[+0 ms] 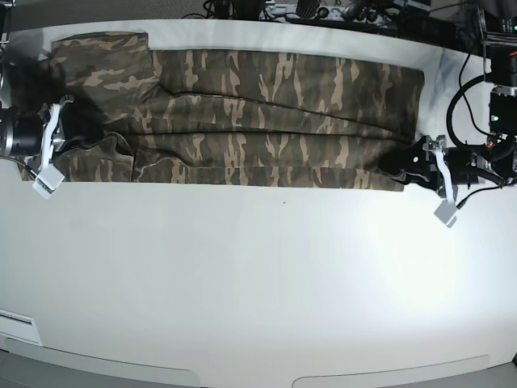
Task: Fold the T-shirt properly
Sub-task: 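Move the right gripper to the strip's end and grasp the fabric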
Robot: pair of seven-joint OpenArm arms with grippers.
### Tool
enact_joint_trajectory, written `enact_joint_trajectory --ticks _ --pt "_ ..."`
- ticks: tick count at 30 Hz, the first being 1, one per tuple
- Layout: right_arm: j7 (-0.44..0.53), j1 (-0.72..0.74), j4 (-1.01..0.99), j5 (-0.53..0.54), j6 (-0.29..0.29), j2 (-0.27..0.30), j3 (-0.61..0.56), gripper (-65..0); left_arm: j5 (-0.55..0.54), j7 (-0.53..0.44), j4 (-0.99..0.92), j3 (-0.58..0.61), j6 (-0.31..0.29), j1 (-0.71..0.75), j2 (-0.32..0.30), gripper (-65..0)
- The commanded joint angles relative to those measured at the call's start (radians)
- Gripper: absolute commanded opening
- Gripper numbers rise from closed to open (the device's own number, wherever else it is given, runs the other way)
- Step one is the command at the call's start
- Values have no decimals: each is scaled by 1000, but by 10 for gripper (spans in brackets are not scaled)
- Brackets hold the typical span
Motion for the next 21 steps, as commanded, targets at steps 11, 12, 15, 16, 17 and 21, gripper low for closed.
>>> enact_joint_trajectory --ticks 11,12,15,16,17,21 --pt "11 -80 25 17 1 31 12 -650 -25 -11 13 -9 -6 -20 -23 -334" --pt "11 -86 29 17 1 34 12 -650 -25 -11 13 -9 -6 -20 -23 -334" --pt "11 -114 54 17 1 56 12 -650 -25 -10 13 -9 -6 -19 -25 -334" --pt "11 -129 64 17 1 65 12 -650 -25 -11 13 -9 -6 -19 -26 -334" --pt "11 -143 76 17 1 76 12 -650 -25 -11 13 -9 -6 -19 -28 -334" --pt "11 -205 100 17 1 97 12 -650 -25 -11 13 -9 -6 -20 -27 -334"
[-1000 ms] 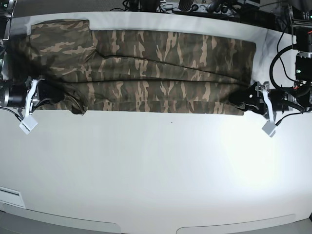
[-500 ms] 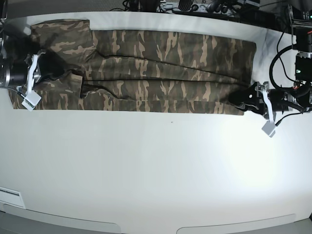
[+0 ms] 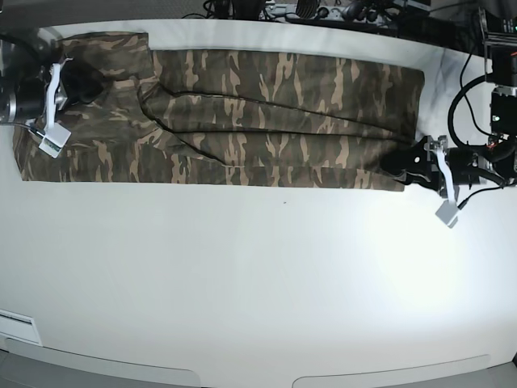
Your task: Fold the T-shirt properly
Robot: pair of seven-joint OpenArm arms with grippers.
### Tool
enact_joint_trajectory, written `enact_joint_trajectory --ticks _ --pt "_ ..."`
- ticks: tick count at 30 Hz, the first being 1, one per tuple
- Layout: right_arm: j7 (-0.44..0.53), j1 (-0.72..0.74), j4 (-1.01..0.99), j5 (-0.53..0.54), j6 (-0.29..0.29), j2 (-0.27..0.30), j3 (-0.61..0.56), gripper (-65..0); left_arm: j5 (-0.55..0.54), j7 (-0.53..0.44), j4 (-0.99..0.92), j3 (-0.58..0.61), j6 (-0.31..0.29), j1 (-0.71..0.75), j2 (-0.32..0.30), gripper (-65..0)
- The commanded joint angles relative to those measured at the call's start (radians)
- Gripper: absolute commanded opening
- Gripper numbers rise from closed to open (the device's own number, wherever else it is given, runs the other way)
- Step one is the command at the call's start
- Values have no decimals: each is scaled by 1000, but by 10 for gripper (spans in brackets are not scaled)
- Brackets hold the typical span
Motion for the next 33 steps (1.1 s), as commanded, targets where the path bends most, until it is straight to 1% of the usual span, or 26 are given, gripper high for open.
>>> enact_joint_trajectory --ticks 1,10,16,20,22,23,24,27,28,29,30,31,32,33 --pt "11 -6 13 17 1 18 12 -650 -24 -11 13 -9 -6 -19 -22 -334" --pt "11 -29 13 17 1 13 11 -650 -24 -11 13 -9 -6 -19 -22 -334" --pt "11 -103 13 12 1 13 10 -650 -24 -11 13 -9 -6 -19 -22 -334" --pt "11 -114 13 -148 1 13 10 -650 -24 -11 13 -9 -6 -20 -22 -334" --pt "60 -110 13 -208 1 13 10 -650 -24 -11 13 -9 -6 -20 -22 -334" --pt "77 -104 13 -220 1 13 10 -650 -24 -10 13 -9 -6 -20 -22 -334" --pt "75 -95 13 -218 1 13 10 -638 -24 -10 13 -9 -6 -20 -23 -334" --pt "22 -64 14 -187 1 16 10 -464 -24 -10 13 -9 -6 -22 -25 -334" --pt "11 -52 16 -156 1 16 10 -406 -24 -9 13 -9 -6 -23 -29 -334" --pt "11 -41 19 -116 1 16 10 -363 -24 -7 13 -9 -6 -26 -34 -334" --pt "11 -32 24 -71 1 16 10 -341 -24 -2 13 -10 -6 -29 -42 -334" --pt "11 -27 30 -29 1 16 10 -337 -24 2 13 -11 -6 -34 -50 -334" --pt "11 -27 37 -13 1 17 10 -337 -24 2 13 -11 -6 -36 -62 -334" --pt "11 -30 45 -21 1 20 10 -337 -24 1 13 -12 -3 -39 -74 -334"
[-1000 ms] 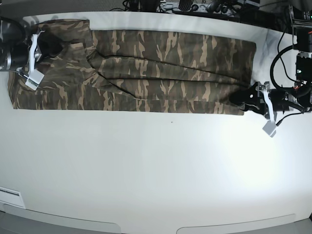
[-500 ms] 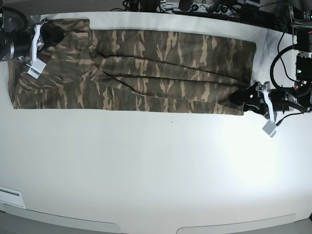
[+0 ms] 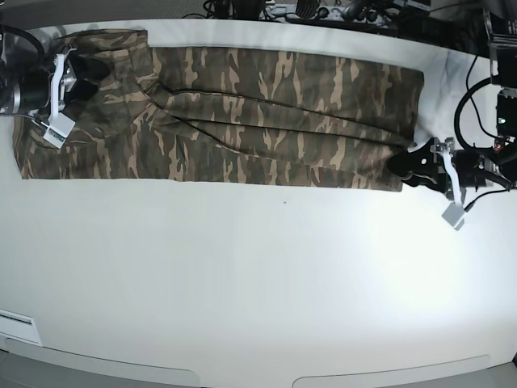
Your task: Fold the T-shirt properly
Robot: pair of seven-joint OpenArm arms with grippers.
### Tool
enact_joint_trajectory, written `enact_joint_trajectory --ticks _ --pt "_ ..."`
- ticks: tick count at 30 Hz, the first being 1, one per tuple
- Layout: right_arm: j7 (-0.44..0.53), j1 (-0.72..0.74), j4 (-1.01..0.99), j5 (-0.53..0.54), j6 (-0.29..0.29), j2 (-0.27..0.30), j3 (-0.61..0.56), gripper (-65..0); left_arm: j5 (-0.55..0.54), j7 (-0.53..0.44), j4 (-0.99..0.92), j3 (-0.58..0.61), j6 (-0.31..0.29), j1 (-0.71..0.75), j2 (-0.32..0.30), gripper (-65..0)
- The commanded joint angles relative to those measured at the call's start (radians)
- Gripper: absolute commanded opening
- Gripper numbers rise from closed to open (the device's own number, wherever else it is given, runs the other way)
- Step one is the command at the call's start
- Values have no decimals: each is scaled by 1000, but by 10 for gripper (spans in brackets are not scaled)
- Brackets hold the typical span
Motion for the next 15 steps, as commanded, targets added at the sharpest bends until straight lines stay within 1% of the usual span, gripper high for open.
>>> enact_joint_trajectory --ticks 1,3,6,10,11,12,14,15 --pt "2 0 21 -10 -1 29 11 -337 -24 -8 14 -13 -3 -24 -41 -334" --pt "2 -2 44 -16 -6 34 11 -337 -24 -8 14 -18 -3 -30 -64 -334" --pt "2 5 101 43 1 41 11 -337 -24 -8 14 -19 -4 -39 -95 -334" --pt "2 24 172 43 1 41 13 -344 -24 -8 14 -37 -4 -41 -121 -334" --pt "2 28 177 43 1 41 13 -381 -24 -8 14 -45 -4 -41 -121 -334" --pt "2 35 177 16 1 37 13 -444 -24 -8 14 -56 -4 -41 -121 -334" --pt "3 40 176 -117 1 18 13 -606 -24 -12 14 -77 -4 -41 -121 -334" --pt "43 37 176 -187 1 1 13 -650 -24 -15 14 -91 -4 -41 -121 -334"
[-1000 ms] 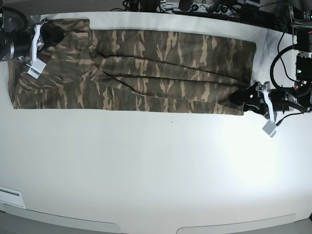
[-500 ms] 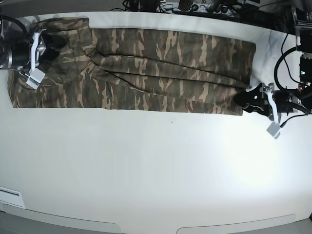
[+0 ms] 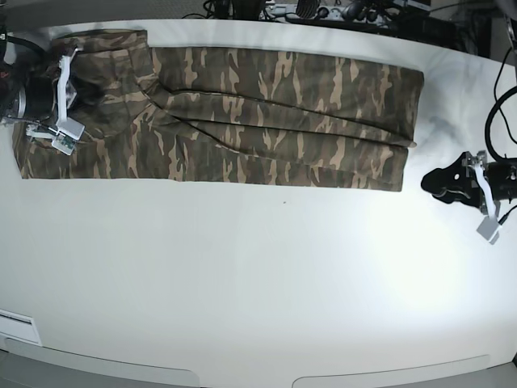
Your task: Fold the T-shirt properly
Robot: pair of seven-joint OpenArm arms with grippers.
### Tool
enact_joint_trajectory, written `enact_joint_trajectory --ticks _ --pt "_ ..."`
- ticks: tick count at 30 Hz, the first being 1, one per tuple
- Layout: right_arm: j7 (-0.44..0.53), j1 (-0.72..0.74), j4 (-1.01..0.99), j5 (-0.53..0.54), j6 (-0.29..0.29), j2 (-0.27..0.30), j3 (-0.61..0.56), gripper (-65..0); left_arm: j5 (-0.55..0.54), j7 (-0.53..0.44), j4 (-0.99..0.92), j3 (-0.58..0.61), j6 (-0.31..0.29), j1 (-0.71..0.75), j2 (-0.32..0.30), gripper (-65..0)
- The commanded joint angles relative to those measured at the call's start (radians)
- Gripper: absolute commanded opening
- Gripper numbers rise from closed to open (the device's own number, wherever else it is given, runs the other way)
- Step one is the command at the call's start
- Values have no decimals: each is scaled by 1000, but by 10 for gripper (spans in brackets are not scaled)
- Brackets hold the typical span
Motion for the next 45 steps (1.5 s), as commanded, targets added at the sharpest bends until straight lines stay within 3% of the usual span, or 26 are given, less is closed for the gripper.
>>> enact_joint_trajectory --ticks 1,5,8,11,16,24,30,32,35,41,45 --pt "58 -2 10 -26 5 -5 12 -650 -24 -15 13 -33 -4 -20 -28 -334" --pt "255 -2 -23 -275 -6 -99 12 -650 -24 -68 13 -121 -3 -20 -24 -334" --pt "389 0 -70 -463 -63 -151 12 -650 -6 -81 13 -192 22 -20 -14 -334" --pt "465 3 -132 -570 -99 -190 12 -650 12 -80 13 -221 34 -19 -15 -334" --pt "454 0 -203 -589 -137 -218 11 -650 10 -80 13 -222 33 -16 -11 -334" --pt "456 2 -357 -612 -131 -263 11 -650 11 -80 13 -222 34 13 -2 -334" --pt "454 3 -365 -761 -475 -275 11 -650 11 -77 13 -222 34 20 6 -334" --pt "437 3 -350 -838 -552 -290 11 -650 11 -69 13 -222 34 22 13 -334" --pt "431 3 -320 -898 -607 -318 12 -650 10 -57 13 -222 66 26 37 -334" --pt "427 6 -240 -910 -605 -343 12 -648 -24 12 13 -222 71 55 84 -334" --pt "407 11 -180 -943 -605 -342 12 -408 -24 22 13 -222 87 55 88 -334"
